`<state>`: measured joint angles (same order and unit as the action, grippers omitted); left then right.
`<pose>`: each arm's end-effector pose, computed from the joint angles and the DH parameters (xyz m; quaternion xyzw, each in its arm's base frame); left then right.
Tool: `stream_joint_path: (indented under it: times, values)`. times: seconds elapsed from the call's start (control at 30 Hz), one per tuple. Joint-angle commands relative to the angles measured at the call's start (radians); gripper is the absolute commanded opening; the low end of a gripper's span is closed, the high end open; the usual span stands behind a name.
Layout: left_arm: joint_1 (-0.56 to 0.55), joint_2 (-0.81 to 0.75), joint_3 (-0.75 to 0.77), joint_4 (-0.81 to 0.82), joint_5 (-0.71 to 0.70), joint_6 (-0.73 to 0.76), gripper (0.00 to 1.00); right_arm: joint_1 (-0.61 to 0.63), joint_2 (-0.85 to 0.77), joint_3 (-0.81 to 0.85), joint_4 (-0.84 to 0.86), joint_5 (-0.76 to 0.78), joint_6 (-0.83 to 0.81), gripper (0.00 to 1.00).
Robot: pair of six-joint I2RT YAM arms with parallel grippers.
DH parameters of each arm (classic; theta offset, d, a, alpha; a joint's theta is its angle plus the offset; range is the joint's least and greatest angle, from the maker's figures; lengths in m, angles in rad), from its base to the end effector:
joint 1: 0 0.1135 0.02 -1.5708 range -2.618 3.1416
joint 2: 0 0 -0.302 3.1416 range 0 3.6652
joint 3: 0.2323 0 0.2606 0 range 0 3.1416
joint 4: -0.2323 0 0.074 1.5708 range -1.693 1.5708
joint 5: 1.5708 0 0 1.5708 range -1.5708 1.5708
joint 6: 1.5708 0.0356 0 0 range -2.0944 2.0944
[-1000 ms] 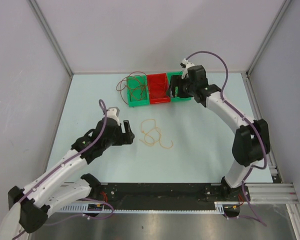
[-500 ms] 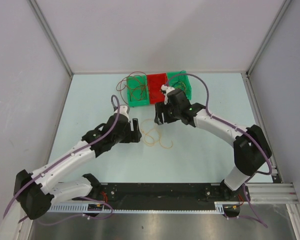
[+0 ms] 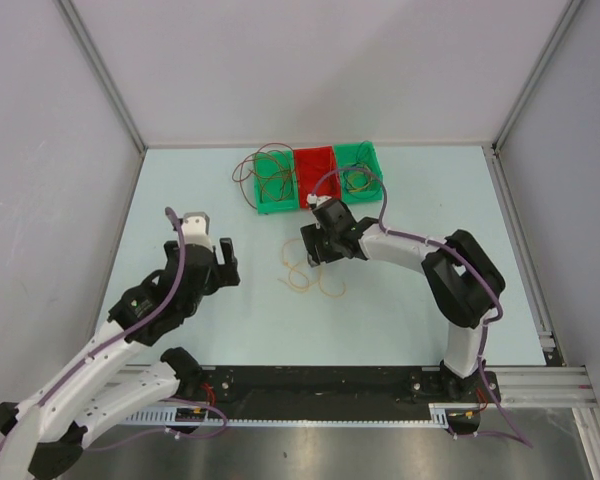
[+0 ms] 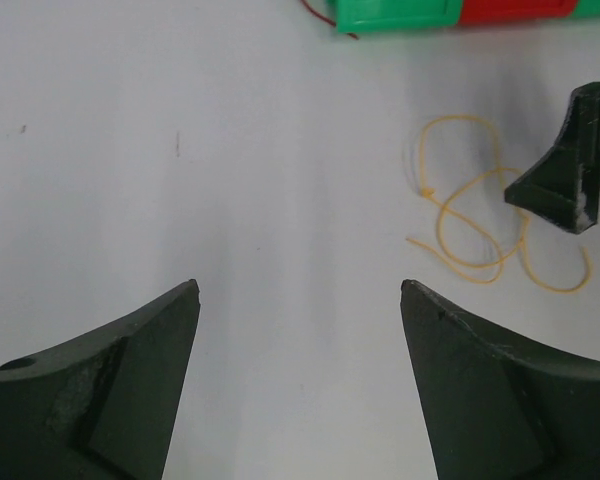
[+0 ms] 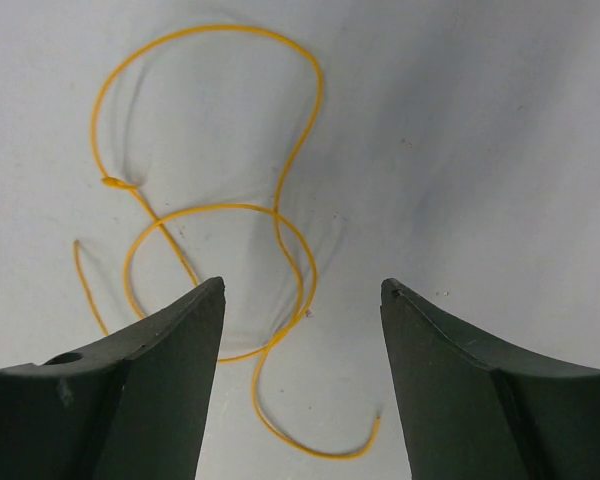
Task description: Untangle the cables
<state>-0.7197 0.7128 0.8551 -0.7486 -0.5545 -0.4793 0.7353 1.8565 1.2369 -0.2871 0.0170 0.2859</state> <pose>0.1024 -0.0648 0.3469 -0.0238 0.8612 -0.0515 0.5051 0.3074 0.2772 0.2185 -0.2079 0.9222 0.1523 0.2883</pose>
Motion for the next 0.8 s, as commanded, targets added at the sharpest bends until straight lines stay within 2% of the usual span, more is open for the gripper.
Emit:
stream_joint_path:
  times: [0.0, 0.1, 0.5, 0.7, 0.77]
  values:
    - [-0.003, -0.052, -0.054, 0.020, -0.076, 0.062, 0.86, -0.005, 0.030, 0.025, 0.065, 0.023, -0.011, 0.68]
    - [-0.003, -0.058, -0.053, 0.040, -0.058, 0.071, 0.84, -0.005, 0.056, 0.050, 0.060, 0.026, -0.013, 0.68]
    - [-0.001, -0.050, -0.050, 0.048, 0.033, 0.084, 0.83, 0.027, 0.145, 0.133, 0.000, 0.089, -0.056, 0.65]
    - [-0.001, -0.042, -0.050, 0.045, 0.033, 0.082, 0.83, 0.033, 0.168, 0.177, -0.032, 0.116, -0.080, 0.53]
    - [-0.001, -0.039, -0.048, 0.042, 0.033, 0.081, 0.83, 0.044, 0.178, 0.200, -0.044, 0.130, -0.091, 0.45]
